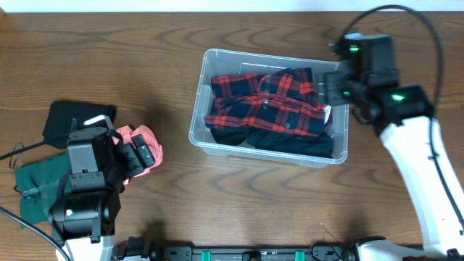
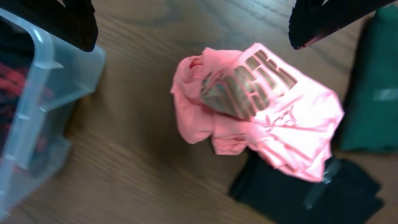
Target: Pack container
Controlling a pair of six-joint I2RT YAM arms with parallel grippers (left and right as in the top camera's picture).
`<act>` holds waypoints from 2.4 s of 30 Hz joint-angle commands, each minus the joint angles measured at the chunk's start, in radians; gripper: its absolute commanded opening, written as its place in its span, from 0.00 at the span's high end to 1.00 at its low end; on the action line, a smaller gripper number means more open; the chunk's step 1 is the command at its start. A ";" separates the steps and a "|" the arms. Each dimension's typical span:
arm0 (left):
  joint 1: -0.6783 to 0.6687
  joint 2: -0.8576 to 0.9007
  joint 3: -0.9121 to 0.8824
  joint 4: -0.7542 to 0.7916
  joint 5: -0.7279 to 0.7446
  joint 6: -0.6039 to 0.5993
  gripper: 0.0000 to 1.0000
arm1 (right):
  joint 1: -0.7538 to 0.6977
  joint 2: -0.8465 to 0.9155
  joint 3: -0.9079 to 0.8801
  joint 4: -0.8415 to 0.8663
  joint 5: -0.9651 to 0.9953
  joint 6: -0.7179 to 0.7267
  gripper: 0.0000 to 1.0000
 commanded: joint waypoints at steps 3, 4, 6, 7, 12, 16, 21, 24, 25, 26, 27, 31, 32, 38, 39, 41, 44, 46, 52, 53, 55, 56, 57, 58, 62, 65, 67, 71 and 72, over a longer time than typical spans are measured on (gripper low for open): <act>0.115 0.065 0.047 -0.023 -0.040 -0.098 0.02 | -0.104 0.054 -0.035 -0.055 0.010 -0.036 0.17; 0.156 0.087 0.048 -0.031 -0.040 -0.117 0.02 | -0.113 0.058 -0.039 -0.056 0.010 -0.036 0.17; 0.245 0.138 0.047 -0.056 -0.040 -0.174 0.02 | -0.122 0.069 -0.043 -0.055 0.009 -0.036 0.17; 0.301 0.175 0.045 -0.068 -0.035 -0.213 0.02 | -0.122 0.074 -0.043 -0.055 0.009 -0.036 0.17; 0.512 0.403 0.018 -0.046 0.155 -0.250 0.02 | -0.122 0.085 -0.043 -0.047 -0.005 -0.036 0.17; 0.551 0.599 0.014 0.063 0.261 -0.191 0.02 | -0.122 0.090 -0.043 -0.048 -0.009 -0.036 0.18; 0.550 0.779 0.014 0.168 0.346 -0.138 0.02 | -0.122 0.090 -0.043 -0.048 -0.008 -0.036 0.18; 0.550 0.861 0.014 0.210 0.355 -0.137 0.02 | -0.122 0.090 -0.043 -0.049 -0.008 -0.036 0.18; 0.550 0.882 0.014 0.214 0.354 -0.137 0.02 | -0.122 0.090 -0.043 -0.049 -0.008 -0.036 0.18; 0.550 0.902 0.014 0.218 0.354 -0.137 0.02 | -0.122 0.090 -0.043 -0.048 -0.008 -0.036 0.18; 0.550 0.915 0.014 0.218 0.354 -0.137 0.00 | -0.122 0.090 -0.043 -0.048 -0.008 -0.036 0.18; 0.550 0.923 0.015 0.209 0.360 -0.136 0.19 | -0.122 0.090 -0.043 -0.048 -0.008 -0.036 0.18; 0.550 0.918 0.015 0.206 0.378 -0.131 0.26 | -0.122 0.090 -0.043 -0.048 -0.008 -0.036 0.18; 0.550 0.813 0.023 0.206 0.602 -0.064 0.68 | -0.122 0.090 -0.043 -0.058 -0.008 -0.036 0.18; 0.548 0.774 0.026 0.206 0.632 -0.048 0.76 | -0.122 0.090 -0.043 -0.058 -0.008 -0.036 0.18; 0.539 0.687 0.032 0.201 0.677 -0.032 0.92 | -0.122 0.090 -0.043 -0.058 -0.008 -0.037 0.18; 0.506 0.532 0.044 0.203 0.718 -0.028 0.94 | -0.122 0.090 -0.043 -0.058 -0.007 -0.037 0.18; 0.471 0.434 0.058 0.208 0.729 -0.029 0.94 | -0.122 0.090 -0.043 -0.057 -0.006 -0.036 0.18; 0.245 0.200 0.142 0.237 0.728 -0.057 0.94 | -0.135 0.090 -0.043 -0.059 0.011 -0.032 0.19; 0.195 0.183 0.155 0.251 0.728 -0.060 0.94 | -0.139 0.090 -0.043 -0.060 0.011 -0.030 0.19; 0.075 0.164 0.182 0.290 0.727 -0.069 0.94 | -0.143 0.090 -0.043 -0.062 0.011 -0.025 0.19; 0.008 0.164 0.192 0.316 0.724 -0.075 0.94 | -0.145 0.090 -0.043 -0.064 0.011 -0.024 0.20; -0.042 0.166 0.196 0.341 0.718 -0.074 0.94 | -0.146 0.089 -0.043 -0.064 0.011 -0.024 0.22; -0.108 0.172 0.197 0.378 0.703 -0.074 0.94 | -0.151 0.089 -0.043 -0.066 0.016 -0.011 0.24; -0.313 0.240 0.197 0.473 0.641 -0.022 0.94 | -0.187 0.070 -0.043 -0.087 0.097 0.132 0.23; -0.443 0.329 0.197 0.554 0.641 0.059 0.94 | -0.229 0.045 -0.043 -0.101 0.127 0.189 0.23; -0.511 0.395 0.197 0.607 0.642 0.126 0.94 | -0.252 0.031 -0.043 -0.105 0.127 0.189 0.22; -0.612 0.536 0.197 0.725 0.642 0.194 0.94 | -0.276 0.022 -0.043 -0.132 0.127 0.185 0.22; -0.634 0.575 0.197 0.765 0.642 0.206 0.94 | -0.278 0.022 -0.043 -0.137 0.127 0.184 0.22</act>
